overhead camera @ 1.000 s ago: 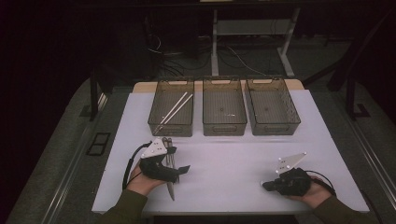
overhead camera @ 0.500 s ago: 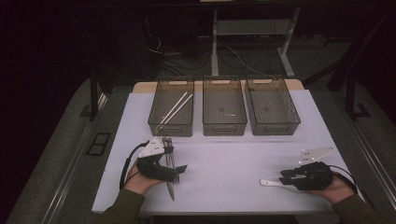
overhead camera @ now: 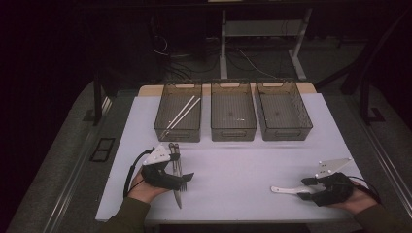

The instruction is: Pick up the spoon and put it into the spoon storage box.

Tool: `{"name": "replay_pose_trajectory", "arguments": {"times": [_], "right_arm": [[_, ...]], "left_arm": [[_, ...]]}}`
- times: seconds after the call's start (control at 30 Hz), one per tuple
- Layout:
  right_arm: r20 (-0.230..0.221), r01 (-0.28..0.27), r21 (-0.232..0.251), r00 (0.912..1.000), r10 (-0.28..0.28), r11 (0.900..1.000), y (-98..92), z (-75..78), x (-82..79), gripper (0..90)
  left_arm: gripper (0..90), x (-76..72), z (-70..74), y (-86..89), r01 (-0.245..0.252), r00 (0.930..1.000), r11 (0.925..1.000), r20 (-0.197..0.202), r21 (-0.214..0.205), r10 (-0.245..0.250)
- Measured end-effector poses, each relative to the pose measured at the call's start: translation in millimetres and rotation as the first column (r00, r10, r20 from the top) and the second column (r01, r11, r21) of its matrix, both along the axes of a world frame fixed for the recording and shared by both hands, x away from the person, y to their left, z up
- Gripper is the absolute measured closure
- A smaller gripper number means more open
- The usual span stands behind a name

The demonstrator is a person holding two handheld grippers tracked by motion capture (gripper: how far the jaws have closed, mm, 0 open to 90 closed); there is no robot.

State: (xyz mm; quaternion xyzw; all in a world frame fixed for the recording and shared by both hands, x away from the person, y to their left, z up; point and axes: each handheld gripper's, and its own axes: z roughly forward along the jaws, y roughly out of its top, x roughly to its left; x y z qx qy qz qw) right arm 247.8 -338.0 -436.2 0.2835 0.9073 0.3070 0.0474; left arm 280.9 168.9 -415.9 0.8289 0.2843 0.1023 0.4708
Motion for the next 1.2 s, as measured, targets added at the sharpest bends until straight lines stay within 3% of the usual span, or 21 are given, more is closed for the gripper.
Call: {"name": "replay_pose_trajectory", "arguments": {"times": [0.1,0.37,0.73,0.97,1.03,1.07,1.1,1.2], "right_arm": [[0.01,-0.012,-0.039,0.9999,0.012,0.9992,1.3,-1.7,-1.3,45.6],[0.033,-0.019,-0.067,0.9992,0.022,0.9975,2.4,-1.9,-4.6,47.9],[0.018,0.009,-0.077,0.9998,-0.008,0.997,4.9,-0.3,-2.2,50.4],[0.0,0.03,-0.057,0.9995,-0.03,0.9979,4.4,0.4,-0.3,52.1],[0.008,0.035,-0.037,0.9994,-0.034,0.9987,4.2,2.4,-0.5,58.8],[0.009,0.027,-0.021,0.9996,-0.026,0.9994,3.8,4.9,-0.2,74.8],[0.04,0.018,-0.026,0.9991,-0.017,0.9995,4.2,6.7,-1.6,81.7],[0.031,0.012,-0.021,0.9994,-0.012,0.9997,3.1,5.5,-0.6,81.1]], "left_arm": [[12.8,-0.1,0.0,0.2,0.001,1.0,1.0,0.0,0.0,-0.001],[12.8,-0.1,0.3,-0.1,0.0,1.0,1.0,0.001,-0.001,0.0],[12.8,0.0,0.5,0.2,-0.003,1.0,1.0,-0.003,-0.009,0.003],[12.9,0.2,1.0,0.9,-0.002,1.0,1.0,-0.005,-0.009,0.002],[12.9,0.0,1.1,0.8,-0.004,1.0,0.9999,-0.006,-0.014,0.004],[12.9,-0.1,1.1,0.9,-0.005,1.0,0.9999,-0.006,-0.015,0.005],[12.9,-0.1,1.1,1.0,-0.005,1.0,0.9999,-0.006,-0.016,0.005],[12.9,0.0,1.2,1.0,-0.004,1.0,0.9999,-0.007,-0.014,0.004]]}}
